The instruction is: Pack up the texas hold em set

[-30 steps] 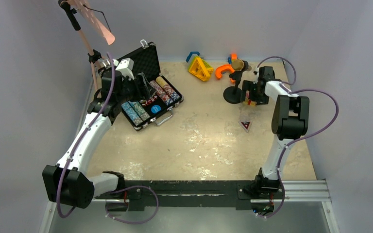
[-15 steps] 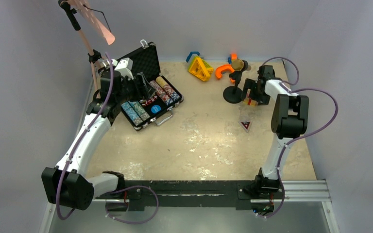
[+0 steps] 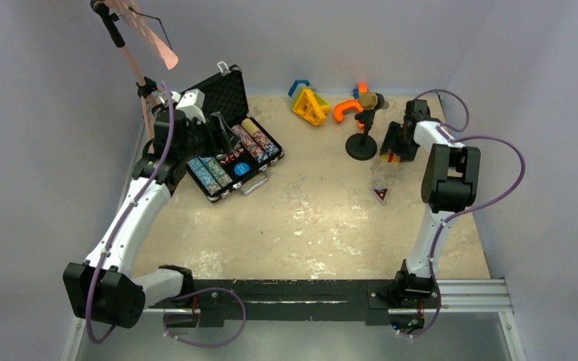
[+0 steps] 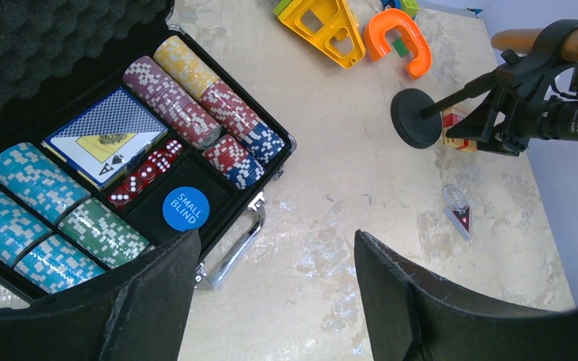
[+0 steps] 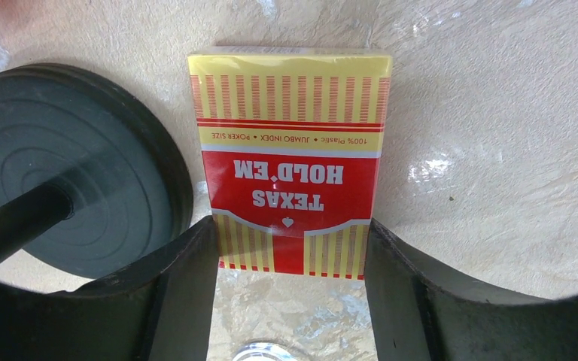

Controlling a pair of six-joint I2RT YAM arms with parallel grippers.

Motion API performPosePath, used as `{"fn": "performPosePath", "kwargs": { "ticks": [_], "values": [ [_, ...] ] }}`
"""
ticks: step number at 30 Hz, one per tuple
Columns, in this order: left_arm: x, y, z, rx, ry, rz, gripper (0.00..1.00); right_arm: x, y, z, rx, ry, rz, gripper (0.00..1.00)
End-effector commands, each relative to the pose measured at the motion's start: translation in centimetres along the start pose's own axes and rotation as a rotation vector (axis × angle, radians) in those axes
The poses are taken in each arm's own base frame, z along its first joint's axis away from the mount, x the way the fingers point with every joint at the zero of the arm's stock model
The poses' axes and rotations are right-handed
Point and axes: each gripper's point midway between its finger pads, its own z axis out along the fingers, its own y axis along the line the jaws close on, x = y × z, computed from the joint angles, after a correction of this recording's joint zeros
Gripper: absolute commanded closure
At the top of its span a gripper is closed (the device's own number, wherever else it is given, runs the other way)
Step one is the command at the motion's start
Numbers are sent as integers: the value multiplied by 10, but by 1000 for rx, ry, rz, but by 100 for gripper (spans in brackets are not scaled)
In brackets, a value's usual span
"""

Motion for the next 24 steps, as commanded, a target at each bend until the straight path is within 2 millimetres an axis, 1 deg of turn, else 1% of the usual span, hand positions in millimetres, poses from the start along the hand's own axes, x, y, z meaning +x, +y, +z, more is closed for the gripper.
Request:
{"fn": "performPosePath", "kwargs": {
  "ticks": [1, 3, 5, 8, 12, 15, 16, 18, 21, 24],
  "values": [
    [-21, -7, -9, 17, -73, 13, 22, 32, -7, 26, 20, 111, 19, 100],
    [-21, -6, -9, 13, -73, 15, 22, 31, -6, 22, 10, 91, 10, 100],
    [-23, -7, -12, 15, -82, 18, 22, 28, -5, 13, -2, 54, 5, 100],
    [-24, -10, -16, 21, -93, 25, 22, 19, -2, -10, -30, -16, -19, 100],
    [-25, -14, -21, 35, -105, 29, 22, 21, -4, -36, -41, -74, -67, 100],
    [-24, -19, -25, 47, -109, 36, 23, 32, -4, -53, -68, -96, -103, 100],
    [-24, -21, -27, 51, -110, 40, 23, 41, -3, -55, -83, -87, -111, 100],
    [-20, -24, -30, 60, -99, 42, 23, 50, 2, -68, -132, -100, -131, 100],
    [-7, -31, -35, 93, -60, 43, 25, 68, 16, -85, -237, -116, -173, 100],
    [12, -40, -41, 146, -6, 47, 26, 86, 34, -105, -348, -137, -242, 100]
  ]
}}
